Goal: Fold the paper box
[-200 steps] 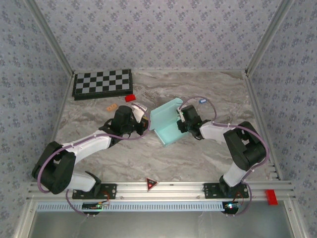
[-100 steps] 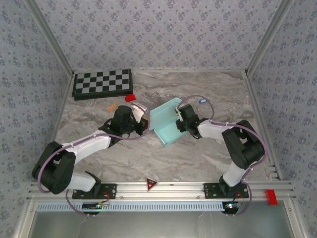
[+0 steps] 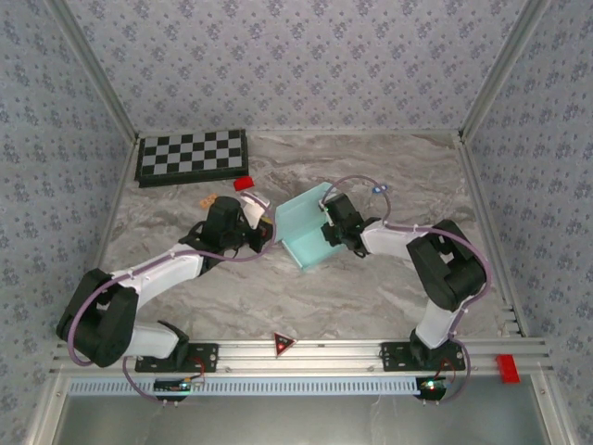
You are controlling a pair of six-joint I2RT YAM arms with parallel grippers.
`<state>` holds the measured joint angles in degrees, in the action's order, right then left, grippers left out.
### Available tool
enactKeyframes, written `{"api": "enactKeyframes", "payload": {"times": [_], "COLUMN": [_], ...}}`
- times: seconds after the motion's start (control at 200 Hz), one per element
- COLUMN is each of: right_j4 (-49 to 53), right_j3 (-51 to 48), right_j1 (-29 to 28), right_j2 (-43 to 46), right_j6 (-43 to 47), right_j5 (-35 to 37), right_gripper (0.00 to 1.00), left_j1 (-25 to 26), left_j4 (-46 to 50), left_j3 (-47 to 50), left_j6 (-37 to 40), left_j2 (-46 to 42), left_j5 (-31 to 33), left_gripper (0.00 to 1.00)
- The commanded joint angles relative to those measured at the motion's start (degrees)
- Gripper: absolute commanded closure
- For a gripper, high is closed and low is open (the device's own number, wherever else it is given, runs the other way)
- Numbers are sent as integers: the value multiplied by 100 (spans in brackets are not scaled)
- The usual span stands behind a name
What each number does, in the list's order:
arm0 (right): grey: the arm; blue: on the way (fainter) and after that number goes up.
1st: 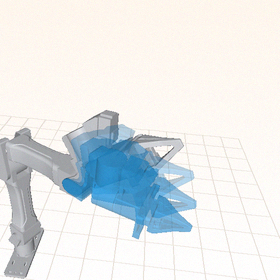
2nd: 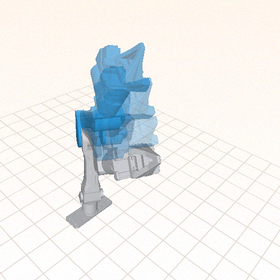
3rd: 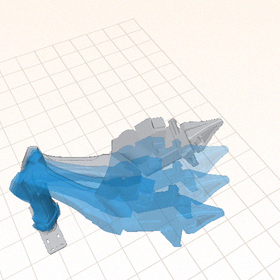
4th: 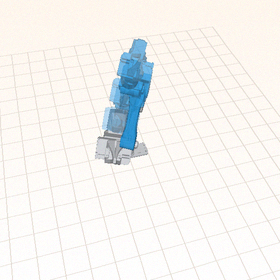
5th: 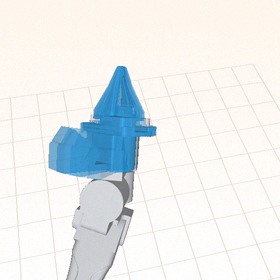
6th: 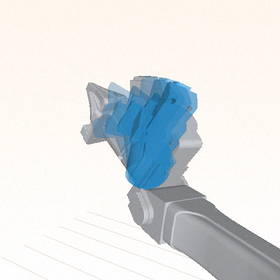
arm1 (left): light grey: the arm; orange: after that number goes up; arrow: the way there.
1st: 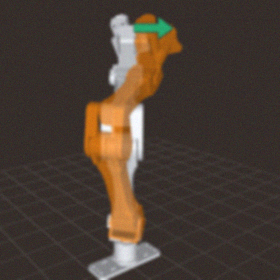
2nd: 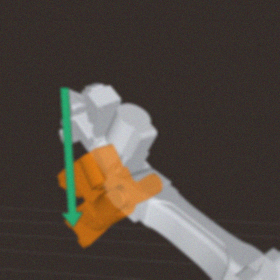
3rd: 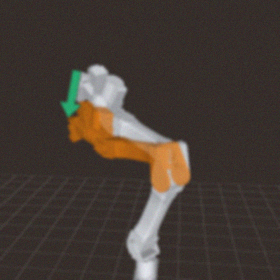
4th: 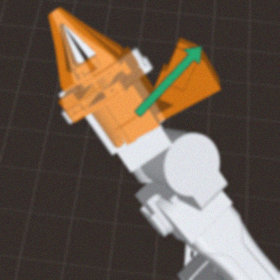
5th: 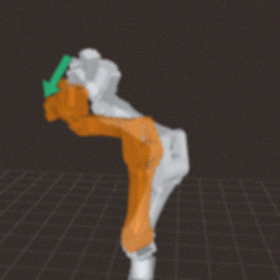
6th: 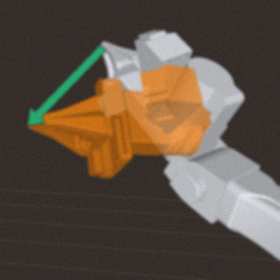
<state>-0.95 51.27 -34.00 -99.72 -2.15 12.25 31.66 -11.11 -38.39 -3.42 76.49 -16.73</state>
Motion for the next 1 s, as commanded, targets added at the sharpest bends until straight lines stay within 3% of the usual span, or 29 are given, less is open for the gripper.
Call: {"api": "enactKeyframes", "payload": {"times": [0.0,0.999], "right_j4": [466,1150], "right_j3": [98,786], "right_j1": [-66,-514], "right_j2": [-262,-872], "right_j6": [74,233], "right_j5": [449,1188], "right_gripper": [78,78], "left_j1": [-74,-625], "left_j4": [198,657], "left_j3": [51,-194], "left_j6": [168,849], "left_j2": [-167,-163], "left_j5": [-120,-901], "left_gripper": [100,100]}}
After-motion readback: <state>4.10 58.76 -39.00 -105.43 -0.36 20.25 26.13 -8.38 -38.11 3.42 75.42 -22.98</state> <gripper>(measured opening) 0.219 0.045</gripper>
